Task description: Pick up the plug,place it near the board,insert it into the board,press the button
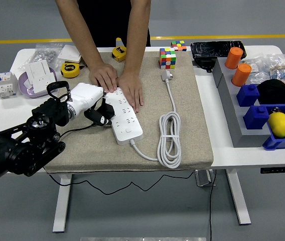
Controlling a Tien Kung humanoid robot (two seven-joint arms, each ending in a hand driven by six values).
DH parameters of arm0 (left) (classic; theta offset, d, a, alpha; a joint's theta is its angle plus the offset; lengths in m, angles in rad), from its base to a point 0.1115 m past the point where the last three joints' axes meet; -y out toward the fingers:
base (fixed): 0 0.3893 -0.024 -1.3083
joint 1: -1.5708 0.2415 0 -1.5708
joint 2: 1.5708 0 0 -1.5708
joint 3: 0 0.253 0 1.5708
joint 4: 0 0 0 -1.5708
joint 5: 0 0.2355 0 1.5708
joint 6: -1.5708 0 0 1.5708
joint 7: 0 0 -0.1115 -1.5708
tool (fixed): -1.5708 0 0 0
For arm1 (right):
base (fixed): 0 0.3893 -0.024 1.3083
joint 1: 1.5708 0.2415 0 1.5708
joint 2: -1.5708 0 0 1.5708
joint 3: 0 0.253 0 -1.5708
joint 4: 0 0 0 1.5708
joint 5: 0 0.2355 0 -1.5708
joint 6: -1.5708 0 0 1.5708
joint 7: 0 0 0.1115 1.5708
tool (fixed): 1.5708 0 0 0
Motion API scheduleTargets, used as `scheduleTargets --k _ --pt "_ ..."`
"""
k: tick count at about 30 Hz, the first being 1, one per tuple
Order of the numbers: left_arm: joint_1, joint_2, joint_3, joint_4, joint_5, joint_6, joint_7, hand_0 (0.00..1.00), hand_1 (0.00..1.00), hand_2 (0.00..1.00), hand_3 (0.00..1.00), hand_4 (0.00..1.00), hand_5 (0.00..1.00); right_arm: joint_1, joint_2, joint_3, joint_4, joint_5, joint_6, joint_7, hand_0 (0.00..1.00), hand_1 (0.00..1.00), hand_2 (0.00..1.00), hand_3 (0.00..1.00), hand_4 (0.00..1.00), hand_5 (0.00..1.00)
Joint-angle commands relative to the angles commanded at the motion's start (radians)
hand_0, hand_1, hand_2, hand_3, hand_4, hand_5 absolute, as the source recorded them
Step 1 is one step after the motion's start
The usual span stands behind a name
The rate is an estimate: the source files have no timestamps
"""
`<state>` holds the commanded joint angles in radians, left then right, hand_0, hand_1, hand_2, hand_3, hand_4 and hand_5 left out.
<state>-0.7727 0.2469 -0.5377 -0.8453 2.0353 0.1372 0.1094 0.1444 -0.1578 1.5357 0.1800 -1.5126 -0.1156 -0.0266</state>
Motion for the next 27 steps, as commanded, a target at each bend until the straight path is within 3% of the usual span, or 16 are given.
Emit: scheduleTargets --k 27 --pt "-0.001 0.003 0.014 -0.002 0.023 0.004 -0.001 0.256 0.137 0.193 0.252 0.898 0.370 0.001 -0.003 -0.001 0.000 0.002 -0.001 0.001 0.998 0.885 0.786 0.838 0.998 0.818"
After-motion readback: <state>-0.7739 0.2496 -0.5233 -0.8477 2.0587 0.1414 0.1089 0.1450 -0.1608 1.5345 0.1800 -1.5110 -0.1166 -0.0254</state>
